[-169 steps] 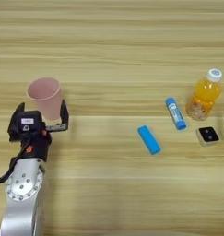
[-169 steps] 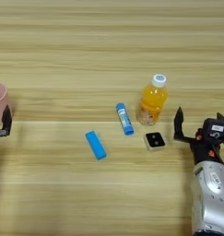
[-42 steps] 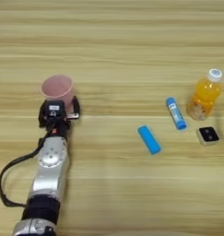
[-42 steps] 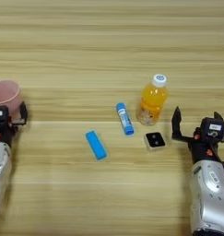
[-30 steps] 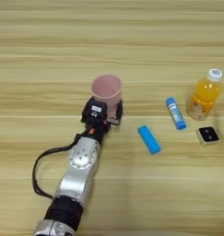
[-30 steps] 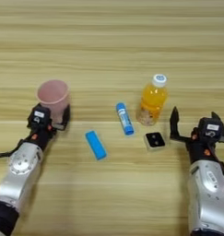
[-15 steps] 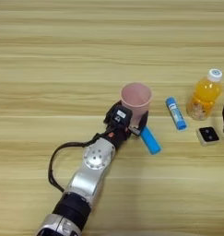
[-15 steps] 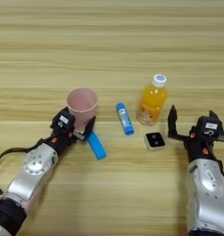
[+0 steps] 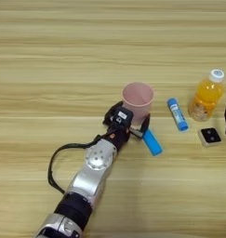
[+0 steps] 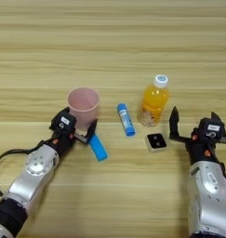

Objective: Move the objects on the table

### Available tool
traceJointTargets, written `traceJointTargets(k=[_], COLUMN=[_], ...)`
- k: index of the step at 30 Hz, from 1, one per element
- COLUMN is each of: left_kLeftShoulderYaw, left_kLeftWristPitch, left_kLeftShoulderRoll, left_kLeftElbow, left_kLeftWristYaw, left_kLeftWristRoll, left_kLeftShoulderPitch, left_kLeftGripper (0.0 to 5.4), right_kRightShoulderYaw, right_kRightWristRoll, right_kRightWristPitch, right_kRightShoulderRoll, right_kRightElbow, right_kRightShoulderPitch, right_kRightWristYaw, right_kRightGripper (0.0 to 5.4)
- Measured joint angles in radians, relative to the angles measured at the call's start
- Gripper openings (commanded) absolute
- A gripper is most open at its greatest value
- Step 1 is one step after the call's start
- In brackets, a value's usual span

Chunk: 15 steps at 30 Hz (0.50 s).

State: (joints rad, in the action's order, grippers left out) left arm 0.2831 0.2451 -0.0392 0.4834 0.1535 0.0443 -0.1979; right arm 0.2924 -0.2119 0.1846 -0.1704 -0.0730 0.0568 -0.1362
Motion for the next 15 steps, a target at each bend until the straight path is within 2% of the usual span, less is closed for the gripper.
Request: traceJointTargets(k=[10,15], left_kLeftShoulderYaw=[0.001,0.001], left_kLeftWristPitch=[-0.007,-0.014], left_kLeftShoulderRoll=[0.0,0.002], left_kLeftElbow=[-0.002,-0.028], left_kLeftWristYaw=[-0.003,0.006], left_kLeftWristRoll=[0.006,0.006], left_kLeftShoulderPitch=[0.001,0.019], left_kLeftGripper=[5.39,5.39], right_kRightShoulderYaw=[0.0,-0.001], right_kRightWristRoll=[0.0,0.0], right_kRightWristPitch=[0.0,0.0], right_kRightShoulderRoll=[0.0,0.0], right_kRightElbow=[0.0,0.0], right_kRightShoulderPitch=[0.001,0.003], right_kRightWristYaw=[0.0,0.001], right_kRightGripper=[5.4,5.4])
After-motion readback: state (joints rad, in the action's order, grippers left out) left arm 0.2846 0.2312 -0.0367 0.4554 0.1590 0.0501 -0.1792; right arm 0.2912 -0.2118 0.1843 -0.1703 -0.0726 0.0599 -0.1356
